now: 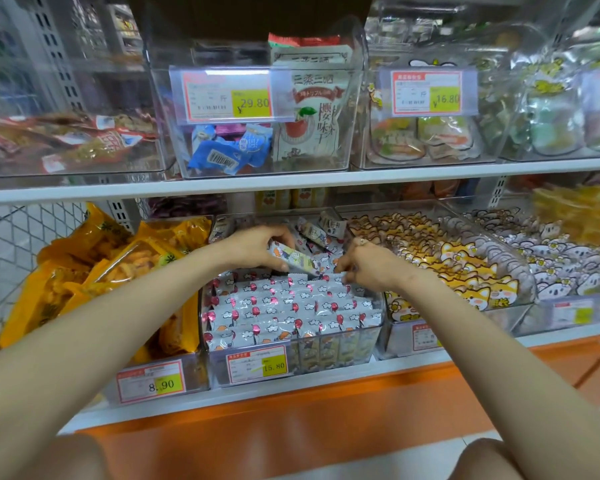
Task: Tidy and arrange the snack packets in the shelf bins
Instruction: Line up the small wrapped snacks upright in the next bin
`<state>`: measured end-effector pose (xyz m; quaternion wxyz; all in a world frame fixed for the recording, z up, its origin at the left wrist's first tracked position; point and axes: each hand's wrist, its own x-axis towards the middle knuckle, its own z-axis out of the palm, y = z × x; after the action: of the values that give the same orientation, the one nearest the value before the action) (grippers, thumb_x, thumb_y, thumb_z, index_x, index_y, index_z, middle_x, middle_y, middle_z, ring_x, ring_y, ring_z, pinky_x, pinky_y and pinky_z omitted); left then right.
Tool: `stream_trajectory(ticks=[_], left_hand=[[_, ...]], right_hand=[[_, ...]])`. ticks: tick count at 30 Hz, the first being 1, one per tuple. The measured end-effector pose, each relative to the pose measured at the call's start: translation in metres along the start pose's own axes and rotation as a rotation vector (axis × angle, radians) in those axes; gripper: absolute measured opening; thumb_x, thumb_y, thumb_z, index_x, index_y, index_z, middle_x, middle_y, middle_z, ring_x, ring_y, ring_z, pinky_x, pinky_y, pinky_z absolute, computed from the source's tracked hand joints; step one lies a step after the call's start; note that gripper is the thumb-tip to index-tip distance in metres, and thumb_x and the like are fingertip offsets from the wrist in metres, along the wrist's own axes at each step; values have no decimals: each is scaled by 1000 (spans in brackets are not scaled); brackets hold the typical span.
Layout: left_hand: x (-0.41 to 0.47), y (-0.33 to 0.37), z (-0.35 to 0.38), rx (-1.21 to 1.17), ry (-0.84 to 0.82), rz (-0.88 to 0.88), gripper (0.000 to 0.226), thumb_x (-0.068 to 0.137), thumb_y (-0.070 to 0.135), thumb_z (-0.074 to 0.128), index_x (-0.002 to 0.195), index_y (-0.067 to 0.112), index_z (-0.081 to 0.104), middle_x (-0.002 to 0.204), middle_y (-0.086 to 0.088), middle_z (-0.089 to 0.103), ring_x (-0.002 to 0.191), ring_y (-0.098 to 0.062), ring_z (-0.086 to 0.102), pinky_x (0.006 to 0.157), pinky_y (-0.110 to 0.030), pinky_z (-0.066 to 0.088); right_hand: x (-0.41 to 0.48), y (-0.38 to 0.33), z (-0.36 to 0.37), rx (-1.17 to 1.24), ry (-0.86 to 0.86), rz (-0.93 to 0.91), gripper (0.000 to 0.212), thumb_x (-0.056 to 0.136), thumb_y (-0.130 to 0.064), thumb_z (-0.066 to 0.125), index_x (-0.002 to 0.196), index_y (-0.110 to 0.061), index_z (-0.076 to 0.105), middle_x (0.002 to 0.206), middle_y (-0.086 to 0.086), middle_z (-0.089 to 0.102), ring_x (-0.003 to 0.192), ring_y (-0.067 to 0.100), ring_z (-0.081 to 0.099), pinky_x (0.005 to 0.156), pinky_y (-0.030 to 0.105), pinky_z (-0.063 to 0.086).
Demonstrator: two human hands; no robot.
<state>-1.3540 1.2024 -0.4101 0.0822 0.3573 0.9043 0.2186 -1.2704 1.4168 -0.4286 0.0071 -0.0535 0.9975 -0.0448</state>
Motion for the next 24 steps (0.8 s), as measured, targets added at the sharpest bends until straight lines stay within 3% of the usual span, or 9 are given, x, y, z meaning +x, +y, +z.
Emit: stream_trajectory(ticks=[2,6,9,12,14,18,24], left_hand=[[1,-1,0,-60,-44,20,30,78,19,74,101,27,56,96,11,58,82,-14,54,71,-28,41],[1,5,-2,-177,-94,26,26,86,13,66,110,21,60,108,4,59,91,-13,55,73,-15,42],[8,14,-2,-133,17,21,30,86,16,66,112,20,53,126,-2,52,110,-21,52,89,-26,41],[19,28,-2,19,50,-44,49,82,22,70,123,14,44,130,-9,49,112,-24,50,83,-24,36],[26,38,-3,116,3,-59,63,81,26,71,133,8,40,135,-10,48,113,-23,48,84,-24,35],[38,53,-15,167,-100,-91,83,79,27,73,145,7,26,149,-11,34,132,-27,38,104,-29,32],[47,59,-20,226,-218,-161,82,82,37,68,146,9,25,147,-11,37,130,-29,41,106,-35,36]], right_hand=[[0,0,0,-6,-3,6,33,92,-29,56,125,-25,60,127,11,45,119,26,46,100,34,39],[0,0,0,1,-5,3,33,92,-29,57,125,-24,60,127,10,46,119,26,47,99,34,39],[0,0,0,0,-9,2,33,92,-29,57,124,-25,60,126,10,46,118,27,47,98,33,38],[0,0,0,-12,-12,-4,33,91,-29,57,124,-24,60,125,11,45,118,27,47,97,33,39],[0,0,0,-18,-14,-6,32,91,-28,57,123,-24,61,125,11,45,117,27,46,97,34,40],[-1,0,0,-11,-6,-4,32,91,-29,58,122,-25,61,124,10,46,118,26,46,98,34,39],[0,-1,0,-46,0,-10,34,91,-36,57,124,-29,60,125,9,47,119,25,45,95,34,38]])
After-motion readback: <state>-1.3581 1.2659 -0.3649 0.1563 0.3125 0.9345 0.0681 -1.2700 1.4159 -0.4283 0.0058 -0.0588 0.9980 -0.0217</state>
